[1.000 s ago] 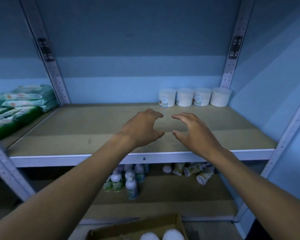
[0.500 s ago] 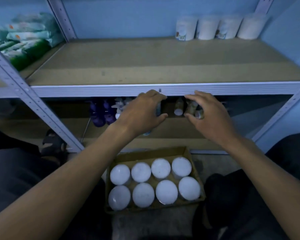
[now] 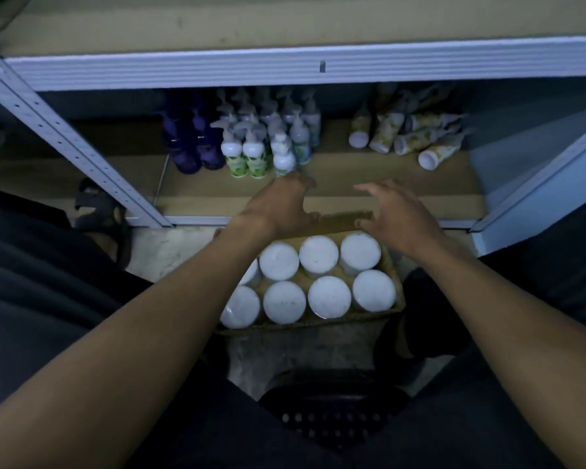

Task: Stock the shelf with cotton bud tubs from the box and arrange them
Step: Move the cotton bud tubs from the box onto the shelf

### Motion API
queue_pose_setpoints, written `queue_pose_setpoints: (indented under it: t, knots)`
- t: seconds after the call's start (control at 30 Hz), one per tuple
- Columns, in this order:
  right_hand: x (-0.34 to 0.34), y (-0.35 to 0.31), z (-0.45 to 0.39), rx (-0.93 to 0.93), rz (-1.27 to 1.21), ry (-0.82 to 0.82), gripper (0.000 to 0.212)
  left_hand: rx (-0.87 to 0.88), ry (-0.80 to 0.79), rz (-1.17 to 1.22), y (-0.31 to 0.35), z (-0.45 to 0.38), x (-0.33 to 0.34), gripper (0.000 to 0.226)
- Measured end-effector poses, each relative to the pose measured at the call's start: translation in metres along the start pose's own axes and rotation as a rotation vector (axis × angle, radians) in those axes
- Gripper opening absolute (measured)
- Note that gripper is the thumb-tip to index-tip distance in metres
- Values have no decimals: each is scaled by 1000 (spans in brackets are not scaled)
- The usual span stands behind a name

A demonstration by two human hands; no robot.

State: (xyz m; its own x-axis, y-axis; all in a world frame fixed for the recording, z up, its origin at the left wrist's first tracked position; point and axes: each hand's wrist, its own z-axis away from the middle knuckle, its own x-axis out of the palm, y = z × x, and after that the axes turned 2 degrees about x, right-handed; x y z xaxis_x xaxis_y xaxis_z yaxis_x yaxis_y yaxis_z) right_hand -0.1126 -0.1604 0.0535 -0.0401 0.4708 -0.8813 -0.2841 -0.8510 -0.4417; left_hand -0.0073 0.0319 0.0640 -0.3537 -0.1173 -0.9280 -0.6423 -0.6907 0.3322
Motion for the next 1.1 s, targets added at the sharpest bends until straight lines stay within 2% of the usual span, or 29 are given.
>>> queue_pose_setpoints:
  t: [0.27, 0.7, 0.83, 1.1]
  knots:
    - [48, 30, -17, 104, -9, -159, 78, -82, -169, 82, -10, -17, 59, 69]
    - [100, 59, -50, 174, 24, -304, 88, -146, -240, 173, -25, -36, 131, 79]
    - [111, 64, -55, 191, 54, -351, 89, -174, -272, 189, -25, -44, 152, 89]
    - [125, 67, -55, 182, 59, -419, 94, -129, -288, 97, -29, -48, 175, 91]
